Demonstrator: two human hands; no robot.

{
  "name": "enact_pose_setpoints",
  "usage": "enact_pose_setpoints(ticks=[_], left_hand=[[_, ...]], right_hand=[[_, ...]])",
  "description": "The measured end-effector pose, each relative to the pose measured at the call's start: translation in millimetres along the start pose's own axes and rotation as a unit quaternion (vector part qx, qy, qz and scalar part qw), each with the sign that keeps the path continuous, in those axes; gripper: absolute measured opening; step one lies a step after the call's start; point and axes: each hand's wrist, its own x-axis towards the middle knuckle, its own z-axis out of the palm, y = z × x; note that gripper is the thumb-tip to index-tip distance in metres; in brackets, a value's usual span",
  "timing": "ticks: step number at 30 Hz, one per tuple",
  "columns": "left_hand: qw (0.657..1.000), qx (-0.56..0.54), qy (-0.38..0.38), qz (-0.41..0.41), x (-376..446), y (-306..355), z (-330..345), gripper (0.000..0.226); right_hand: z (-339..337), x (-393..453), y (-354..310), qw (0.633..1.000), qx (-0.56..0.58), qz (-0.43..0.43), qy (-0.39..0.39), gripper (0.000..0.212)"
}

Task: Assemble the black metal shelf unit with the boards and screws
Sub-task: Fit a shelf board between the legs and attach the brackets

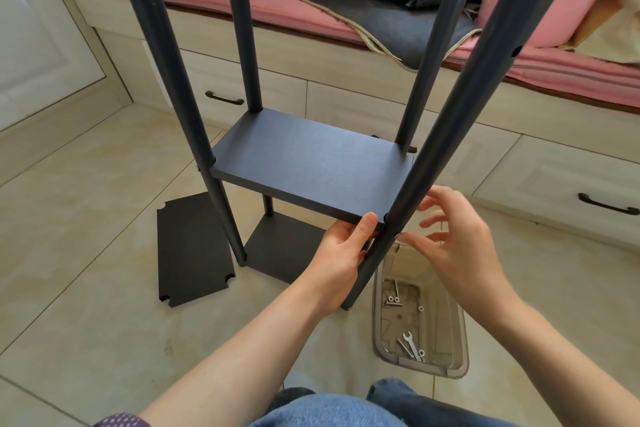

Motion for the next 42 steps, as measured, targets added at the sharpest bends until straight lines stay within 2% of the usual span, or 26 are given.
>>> enact_pose_setpoints(ticks=[3, 7, 12, 14, 16, 18, 19, 21, 23, 24, 26, 28, 36, 39, 42], left_hand=[[1.0, -0.011, -0.001, -0.005, 0, 0, 0, 0.041], [1.0, -0.016, -0.003, -0.018, -1, 1, 0, 0.049], [1.0, -0.002, 0.011, -0.027, -7, 9, -2, 0.039], [0.997, 0.069, -0.007, -0.031, -14, 13, -7, 0.025], [0.981, 0.194, 0.02, -0.01, -23, 14, -12, 0.017], [0.928, 0.345, 0.107, 0.094, -33, 15, -18, 0.012], [0.888, 0.406, 0.138, 0.169, -38, 18, -19, 0.01], [0.794, 0.503, 0.15, 0.307, -39, 26, -17, 0.015], [0.724, 0.572, 0.133, 0.362, -31, 35, -14, 0.036], [0.71, 0.599, 0.114, 0.352, -25, 38, -13, 0.05], [0.702, 0.642, 0.062, 0.303, -15, 42, -9, 0.071], [0.698, 0.659, 0.024, 0.279, -6, 43, -3, 0.078], [0.715, 0.634, 0.024, 0.292, 5, 45, 4, 0.07], [0.715, 0.634, 0.024, 0.293, 6, 45, 4, 0.069], [0.726, 0.618, 0.034, 0.299, 6, 43, 6, 0.067]], right_hand=[[-4, 10, 5, 0.996, 0.015, 0.056, -0.064, 0.069], [-13, 22, 13, 0.951, 0.202, 0.116, -0.205, 0.078], [-12, 25, 18, 0.94, 0.243, 0.098, -0.219, 0.06], [-12, 25, 19, 0.941, 0.24, 0.097, -0.219, 0.058], [-12, 27, 20, 0.941, 0.24, 0.103, -0.216, 0.059], [-11, 29, 22, 0.94, 0.236, 0.119, -0.215, 0.061], [-11, 29, 22, 0.939, 0.235, 0.127, -0.216, 0.062], [-11, 31, 22, 0.937, 0.238, 0.138, -0.217, 0.063], [-12, 34, 21, 0.934, 0.24, 0.149, -0.217, 0.063], [-13, 35, 21, 0.933, 0.239, 0.155, -0.218, 0.064], [-14, 38, 20, 0.931, 0.238, 0.162, -0.223, 0.063], [-15, 40, 20, 0.932, 0.234, 0.163, -0.226, 0.062], [-20, 41, 22, 0.921, 0.243, 0.159, -0.26, 0.05], [-22, 40, 27, 0.881, 0.33, 0.199, -0.274, 0.042], [-13, 44, 25, 0.839, 0.411, 0.313, -0.172, 0.035]])
